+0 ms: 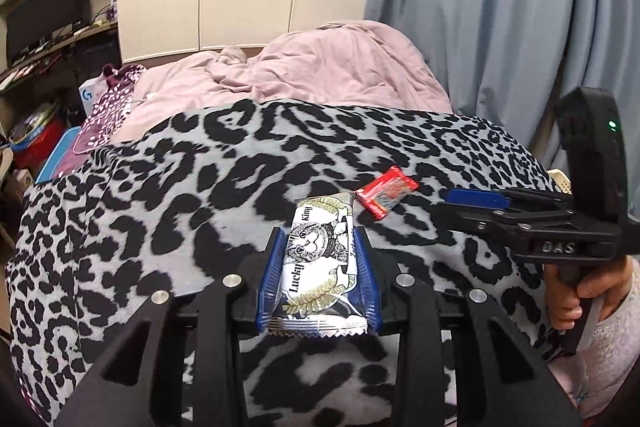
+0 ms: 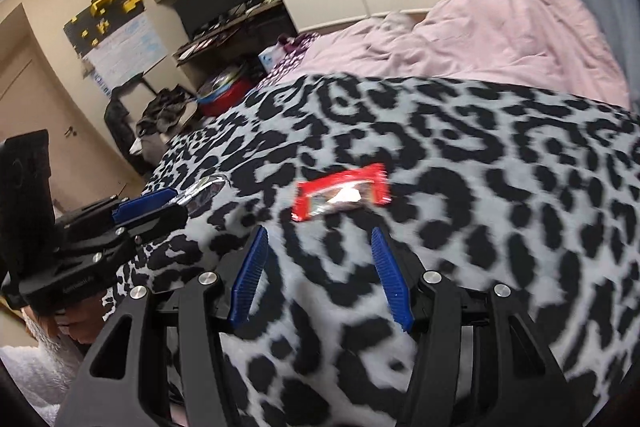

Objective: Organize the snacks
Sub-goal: 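Grasp the silver Lucky Kitty packet with the left tool while the right tool grasps the red packet, then carry the red packet into the basket and open the right tool while the left tool holds Lucky Kitty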

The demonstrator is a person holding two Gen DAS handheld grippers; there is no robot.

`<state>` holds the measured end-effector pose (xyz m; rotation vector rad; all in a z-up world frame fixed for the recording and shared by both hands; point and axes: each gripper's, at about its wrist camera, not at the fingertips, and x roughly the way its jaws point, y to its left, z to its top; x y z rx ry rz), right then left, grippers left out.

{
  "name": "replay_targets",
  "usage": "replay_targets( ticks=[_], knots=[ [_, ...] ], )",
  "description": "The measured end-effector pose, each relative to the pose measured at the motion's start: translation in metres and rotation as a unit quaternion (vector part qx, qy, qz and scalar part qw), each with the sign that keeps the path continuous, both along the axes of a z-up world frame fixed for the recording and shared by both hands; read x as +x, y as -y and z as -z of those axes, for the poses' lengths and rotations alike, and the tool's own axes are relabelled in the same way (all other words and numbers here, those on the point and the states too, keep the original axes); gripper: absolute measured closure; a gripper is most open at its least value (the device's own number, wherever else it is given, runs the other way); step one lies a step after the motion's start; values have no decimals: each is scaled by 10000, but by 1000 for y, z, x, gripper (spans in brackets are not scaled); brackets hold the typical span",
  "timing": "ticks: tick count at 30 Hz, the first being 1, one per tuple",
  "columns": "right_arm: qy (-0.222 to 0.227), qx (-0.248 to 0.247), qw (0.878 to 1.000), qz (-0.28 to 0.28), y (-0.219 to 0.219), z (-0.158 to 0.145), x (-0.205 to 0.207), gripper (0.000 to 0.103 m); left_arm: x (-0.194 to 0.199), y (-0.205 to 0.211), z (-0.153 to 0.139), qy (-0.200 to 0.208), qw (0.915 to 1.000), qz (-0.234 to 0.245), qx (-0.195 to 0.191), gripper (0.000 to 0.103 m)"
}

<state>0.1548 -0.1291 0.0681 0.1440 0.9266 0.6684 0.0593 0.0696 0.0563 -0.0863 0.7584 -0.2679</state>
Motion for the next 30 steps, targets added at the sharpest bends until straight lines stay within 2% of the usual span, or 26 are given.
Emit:
replay_targets(
  ticks=[4,8,21,23,24,25,30],
  knots=[
    [-230,-28,9997,-89,-17,7,14,47,-2,-11,3,5,9999,-63,-126,68],
    [-212,-245,9995,-40,-35,10,26,47,-4,-20,6,7,9997,-66,-246,68],
    [267,-1150,9927,252,-68,15,59,47,-7,-33,9,55,9986,-82,-512,68],
    [369,-1344,9900,222,-72,16,58,59,-8,-34,8,66,9985,-77,-530,68],
    [458,-1493,9875,210,-74,16,57,69,-8,-35,8,68,9985,-74,-536,68],
    [494,-1550,9865,199,-74,17,56,73,-8,-35,8,68,9985,-67,-545,68],
    [564,-1507,9866,269,-68,15,48,78,-6,-31,6,73,9982,-49,-586,68]
  ],
)
